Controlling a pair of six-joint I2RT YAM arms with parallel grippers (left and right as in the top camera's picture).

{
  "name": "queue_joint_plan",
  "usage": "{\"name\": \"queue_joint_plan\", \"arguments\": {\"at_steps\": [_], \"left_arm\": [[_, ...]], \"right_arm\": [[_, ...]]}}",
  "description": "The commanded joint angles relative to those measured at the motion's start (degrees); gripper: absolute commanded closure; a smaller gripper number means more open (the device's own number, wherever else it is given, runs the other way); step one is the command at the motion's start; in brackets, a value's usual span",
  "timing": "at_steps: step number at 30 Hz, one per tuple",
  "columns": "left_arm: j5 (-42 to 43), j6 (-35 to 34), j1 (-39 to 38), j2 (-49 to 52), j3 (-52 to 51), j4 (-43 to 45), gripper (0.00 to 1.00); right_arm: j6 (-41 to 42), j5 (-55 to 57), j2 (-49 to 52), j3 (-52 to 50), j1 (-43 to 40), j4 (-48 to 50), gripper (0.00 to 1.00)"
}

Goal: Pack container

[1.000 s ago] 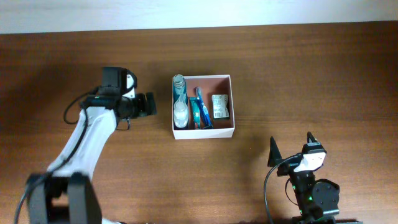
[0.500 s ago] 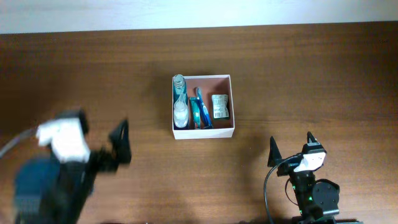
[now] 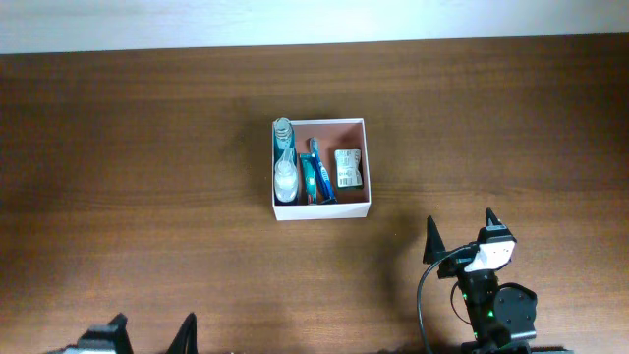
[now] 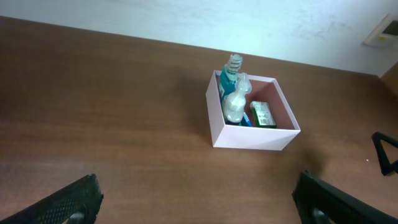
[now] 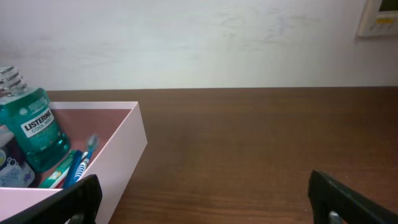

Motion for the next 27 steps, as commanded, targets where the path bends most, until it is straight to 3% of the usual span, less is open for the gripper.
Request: {"name": "queue_joint_plan", "arguments": {"at_steps": [1, 7, 14, 27], "left_arm": [[-0.59, 0.35, 1.07, -3.91, -3.02, -0.72, 0.01], [0.04, 0.31, 3.39, -9.42, -10.32, -0.04, 0.01], [1.77, 0.31, 3.93, -11.26, -16.2, 9.88, 0.01], [4.59, 0.57, 3.96, -11.26, -47.21, 59.21, 0.01]], "right_arm": [[0.55, -0.7, -0.44, -0.26, -0.52, -0.28, 0.01], [0.55, -0.7, -0.44, -0.26, -0.52, -0.28, 0.01], [0.55, -0.7, -0.44, -0.26, -0.52, -0.28, 0.01], [0.55, -0.7, -0.44, -0.26, -0.52, -0.28, 0.01]]}}
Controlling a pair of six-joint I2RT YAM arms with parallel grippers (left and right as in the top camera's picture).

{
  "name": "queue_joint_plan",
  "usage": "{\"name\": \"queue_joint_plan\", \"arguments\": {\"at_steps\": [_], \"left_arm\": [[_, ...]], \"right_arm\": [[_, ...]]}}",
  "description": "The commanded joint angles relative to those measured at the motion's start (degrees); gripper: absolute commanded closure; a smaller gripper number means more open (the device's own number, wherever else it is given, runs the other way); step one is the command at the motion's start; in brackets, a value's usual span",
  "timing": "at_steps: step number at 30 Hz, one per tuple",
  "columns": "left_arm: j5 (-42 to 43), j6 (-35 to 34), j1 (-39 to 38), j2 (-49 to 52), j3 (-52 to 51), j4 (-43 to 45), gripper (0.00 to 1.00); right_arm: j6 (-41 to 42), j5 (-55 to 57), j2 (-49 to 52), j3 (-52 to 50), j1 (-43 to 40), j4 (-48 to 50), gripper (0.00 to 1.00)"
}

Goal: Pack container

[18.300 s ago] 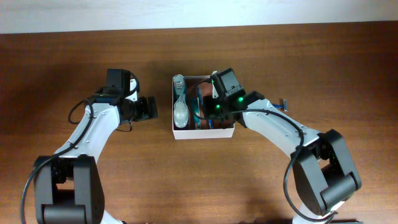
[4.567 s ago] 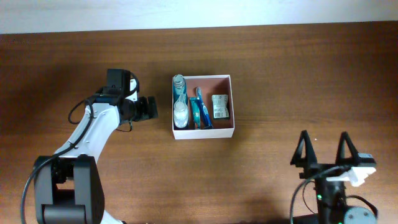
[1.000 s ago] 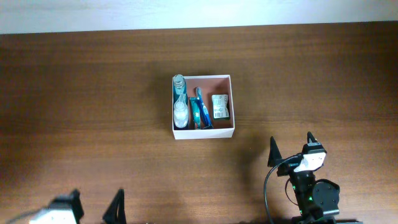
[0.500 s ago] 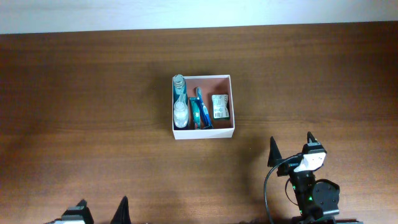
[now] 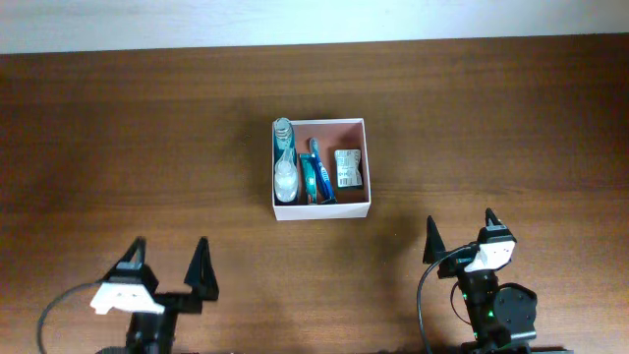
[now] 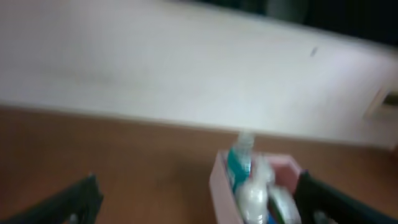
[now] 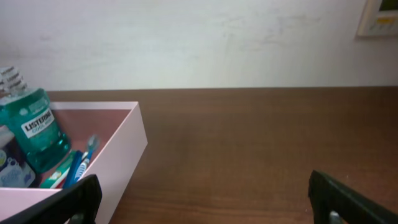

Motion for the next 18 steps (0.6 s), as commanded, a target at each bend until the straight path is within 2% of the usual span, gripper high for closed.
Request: {"name": "queue_joint_plan", "arguments": {"at_steps": [1, 5, 8, 12, 18], "left_arm": [[3.21, 0.57, 0.24, -0.33, -8.15, 9.44, 0.01], [6.12, 5.75, 0.22, -0.33, -15.3, 17.92, 0.01], [6.49, 7.93, 0.22, -0.33, -17.97, 20.22, 0.01], [6.16, 12.87, 0.17, -0.35, -20.22, 20.09, 0.01], [0.96, 13.33, 0.17, -0.33, -23.34, 19.74, 0.01]], "right_arm": [[0.44, -0.7, -0.37, -0.26, -0.52, -0.26, 0.01], [0.44, -0.7, -0.37, -0.26, -0.52, -0.26, 0.01], [0.44, -0.7, -0.37, -0.26, -0.52, -0.26, 0.01], [0.42, -0.7, -0.37, -0.26, -0.52, -0.26, 0.01], [0.44, -0.7, -0.37, -0.26, -0.52, -0.26, 0.01]]}}
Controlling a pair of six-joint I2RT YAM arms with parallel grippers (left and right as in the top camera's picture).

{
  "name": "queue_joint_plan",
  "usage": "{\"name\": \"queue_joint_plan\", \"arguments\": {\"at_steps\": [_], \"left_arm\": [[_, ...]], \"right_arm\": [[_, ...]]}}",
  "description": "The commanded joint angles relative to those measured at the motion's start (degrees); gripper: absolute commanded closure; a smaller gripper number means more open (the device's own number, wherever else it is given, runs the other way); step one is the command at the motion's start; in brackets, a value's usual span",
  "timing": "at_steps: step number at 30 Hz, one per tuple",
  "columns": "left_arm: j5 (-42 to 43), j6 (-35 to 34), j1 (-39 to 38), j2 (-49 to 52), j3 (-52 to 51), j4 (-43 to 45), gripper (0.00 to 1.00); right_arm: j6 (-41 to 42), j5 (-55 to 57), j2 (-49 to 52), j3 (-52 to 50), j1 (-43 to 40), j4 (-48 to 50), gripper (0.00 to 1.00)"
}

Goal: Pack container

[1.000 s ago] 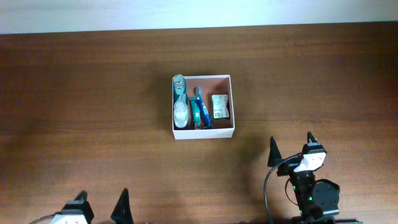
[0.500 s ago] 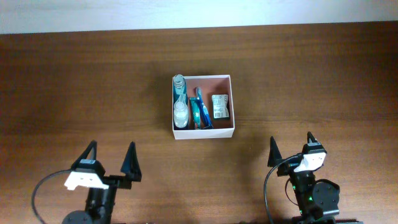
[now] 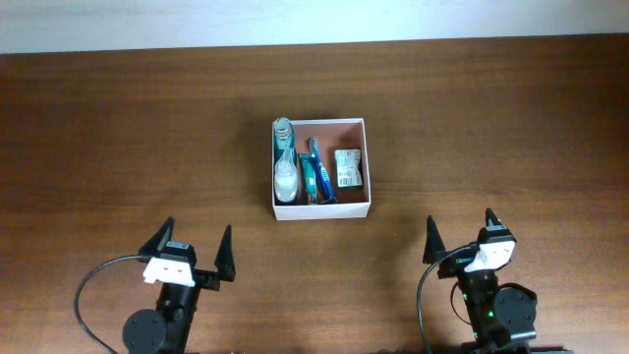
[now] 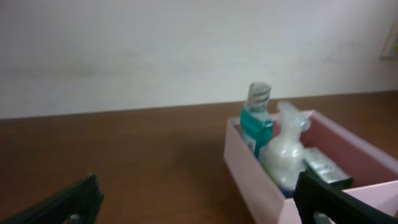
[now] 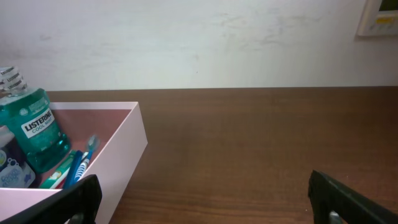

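Observation:
A pale pink box (image 3: 322, 208) stands mid-table. It holds a green Listerine bottle (image 3: 283, 131), a clear bottle (image 3: 285, 177), a blue-green toothbrush pack (image 3: 316, 177) and a small grey packet (image 3: 347, 167). My left gripper (image 3: 197, 241) is open and empty at the front left, well short of the box. From the left wrist the box wall (image 4: 255, 180) shows on the right, between the gripper's fingers (image 4: 68, 202). My right gripper (image 3: 459, 231) is open and empty at the front right. The right wrist view has the box (image 5: 121, 155) on the left.
Brown wooden tabletop (image 3: 118, 128) lies around the box on every side. A white wall (image 5: 199, 43) rises behind the table's far edge, with a small wall panel (image 5: 379, 17) at the upper right.
My left gripper has shifted to the right and a little toward the box. Its view was blurred and is now sharp. The right gripper and the box contents are unchanged.
At first only the tips of my left gripper showed at the bottom edge overhead, its camera looking down on the packed box. Then it stood open at the front left. Now it sits slightly further right, facing the box low. The right gripper stayed open and still.

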Motion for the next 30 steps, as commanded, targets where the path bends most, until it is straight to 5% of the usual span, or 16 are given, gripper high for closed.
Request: {"name": "queue_joint_plan", "arguments": {"at_steps": [1, 9, 30], "left_arm": [[-3.8, 1.97, 0.04, -0.35, -2.1, -0.22, 0.01], [-14.95, 1.97, -2.73, -0.35, -2.8, -0.61, 0.01], [-14.64, 1.97, -2.73, -0.35, -2.8, -0.63, 0.0]], "right_arm": [[0.44, -0.68, -0.37, -0.26, -0.52, -0.26, 0.01], [0.46, -0.68, -0.37, -0.26, -0.52, -0.26, 0.01], [0.46, -0.68, -0.37, -0.26, -0.52, -0.26, 0.01]]}}
